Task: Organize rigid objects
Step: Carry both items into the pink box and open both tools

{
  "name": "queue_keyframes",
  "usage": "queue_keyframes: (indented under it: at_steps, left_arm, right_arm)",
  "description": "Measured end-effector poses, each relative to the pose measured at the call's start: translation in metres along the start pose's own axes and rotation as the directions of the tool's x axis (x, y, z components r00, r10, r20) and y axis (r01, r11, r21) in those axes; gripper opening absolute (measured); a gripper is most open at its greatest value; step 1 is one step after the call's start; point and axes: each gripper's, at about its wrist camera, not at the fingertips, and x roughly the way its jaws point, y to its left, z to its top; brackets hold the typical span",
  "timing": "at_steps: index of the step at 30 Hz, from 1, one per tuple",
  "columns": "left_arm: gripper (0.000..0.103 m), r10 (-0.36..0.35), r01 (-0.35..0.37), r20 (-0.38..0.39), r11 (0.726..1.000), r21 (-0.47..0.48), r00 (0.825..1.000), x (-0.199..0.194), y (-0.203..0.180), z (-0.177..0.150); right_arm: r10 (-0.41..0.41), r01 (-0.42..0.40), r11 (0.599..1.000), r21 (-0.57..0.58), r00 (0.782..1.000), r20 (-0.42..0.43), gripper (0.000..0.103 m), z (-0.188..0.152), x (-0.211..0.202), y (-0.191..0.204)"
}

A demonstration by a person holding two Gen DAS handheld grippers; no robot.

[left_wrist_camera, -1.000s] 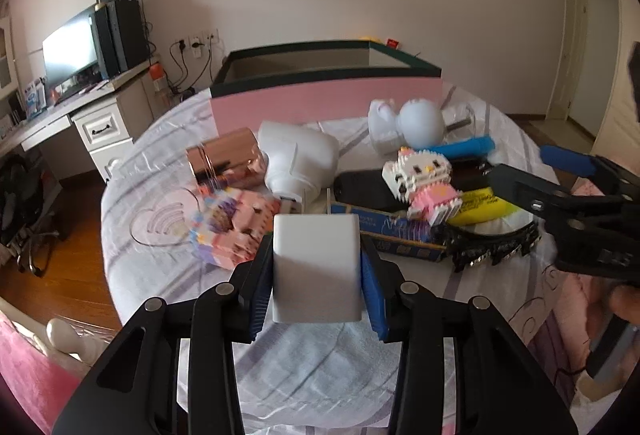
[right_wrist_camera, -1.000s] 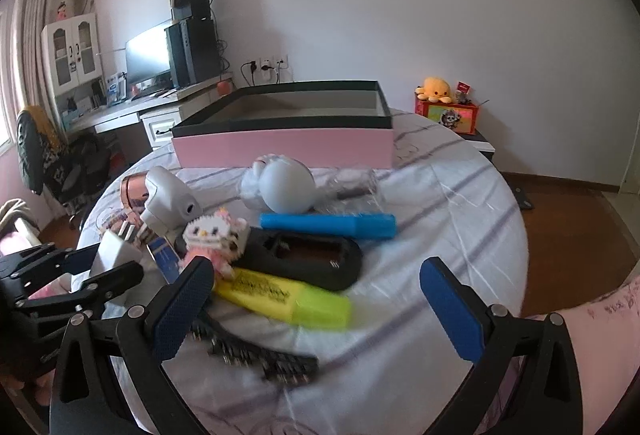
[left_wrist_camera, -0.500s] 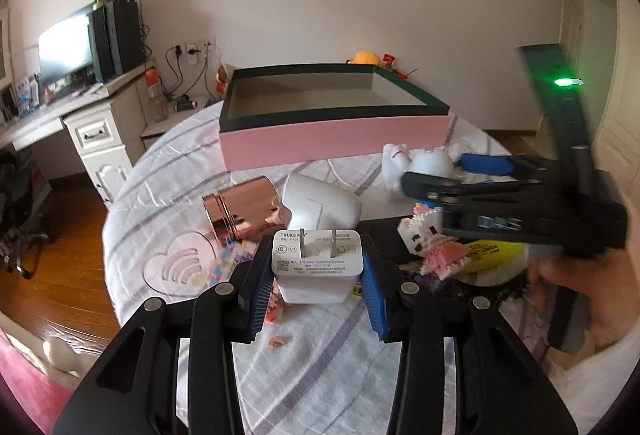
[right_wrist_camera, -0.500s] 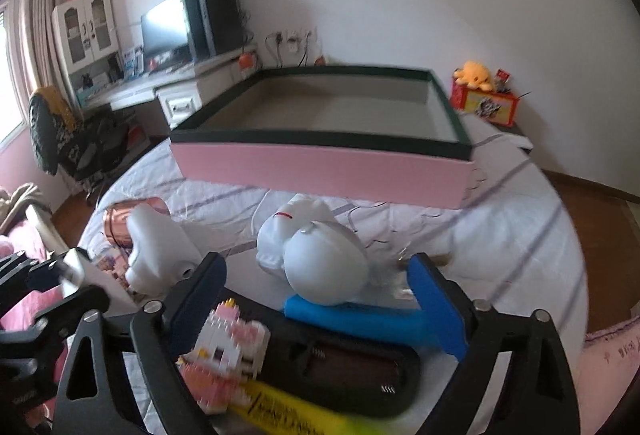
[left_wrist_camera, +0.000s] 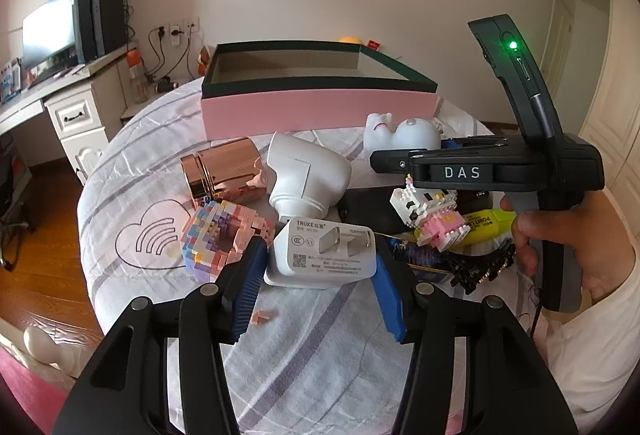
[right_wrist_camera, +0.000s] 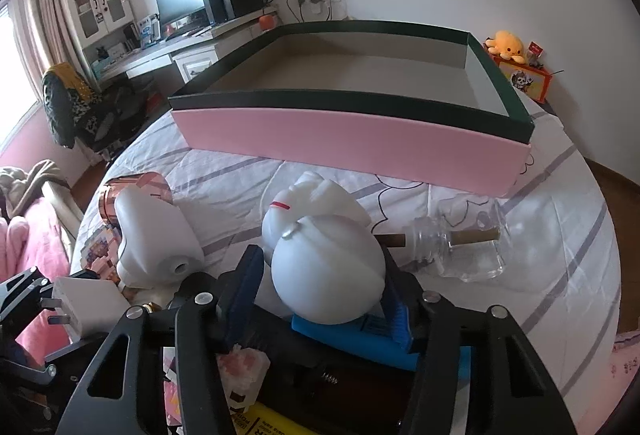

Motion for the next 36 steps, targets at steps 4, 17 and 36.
queue_keyframes:
  at_steps: [4, 17, 36]
  left_arm:
    - [0.043, 0.003, -0.004, 0.019, 1.0, 0.012, 1.0, -0.007, 0.0, 0.006]
    - [0.041, 0.031, -0.033, 0.064, 0.999, 0.033, 0.997, -0.028, -0.006, 0.023]
    - [0.041, 0.072, -0.082, 0.159, 0.995, 0.059, 0.985, -0.006, -0.007, 0.124]
  right_arm:
    - [0.034, -0.035, 0.999, 0.02, 0.999, 0.025, 0.046, -0.002, -0.01, -0.002]
    - [0.036, -0.04, 0.999, 0.033, 0.995, 0.093, 0.046, 0.003, -0.039, 0.004]
    - [-0.011, 0.011, 1.0, 0.003, 0.98, 0.197, 0.046, 0.049, -0.072, 0.002]
